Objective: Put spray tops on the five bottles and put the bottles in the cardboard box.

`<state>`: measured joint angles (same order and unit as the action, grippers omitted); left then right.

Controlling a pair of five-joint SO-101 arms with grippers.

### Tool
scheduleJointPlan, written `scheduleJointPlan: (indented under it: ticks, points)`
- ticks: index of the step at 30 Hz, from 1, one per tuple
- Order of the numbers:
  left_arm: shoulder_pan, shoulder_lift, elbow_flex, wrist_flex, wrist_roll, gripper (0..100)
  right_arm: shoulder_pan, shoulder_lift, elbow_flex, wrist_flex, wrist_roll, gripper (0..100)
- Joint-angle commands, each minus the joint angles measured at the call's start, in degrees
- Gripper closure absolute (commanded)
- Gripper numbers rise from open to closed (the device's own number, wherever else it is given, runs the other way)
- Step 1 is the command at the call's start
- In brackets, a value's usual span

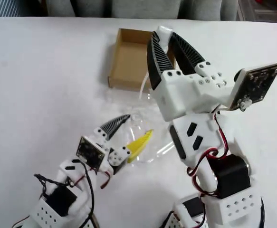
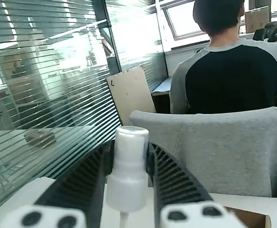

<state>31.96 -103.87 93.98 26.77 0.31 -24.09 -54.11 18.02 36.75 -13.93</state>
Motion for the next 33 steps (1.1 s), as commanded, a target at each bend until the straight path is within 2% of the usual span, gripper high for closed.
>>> scheduleJointPlan:
  ticks: [1,20,26,33]
  points:
    - [0.66,-0.92,-0.70,0.26,-0.53,88,-0.40,-0.13,-0.35,-0.92,-0.70,97.7]
    - [-1.71,-0.92,-0.70,-0.09,-0.53,88,-0.57,-3.65,2.99,0.04,-0.88,97.9]
    - [-1.71,-0.92,-0.70,-0.09,-0.53,88,-5.14,-4.18,2.90,3.74,-0.88,97.8]
    - [-1.71,-0.92,-0.70,-0.09,-0.53,88,-5.23,-4.00,3.08,4.00,-0.62,97.8]
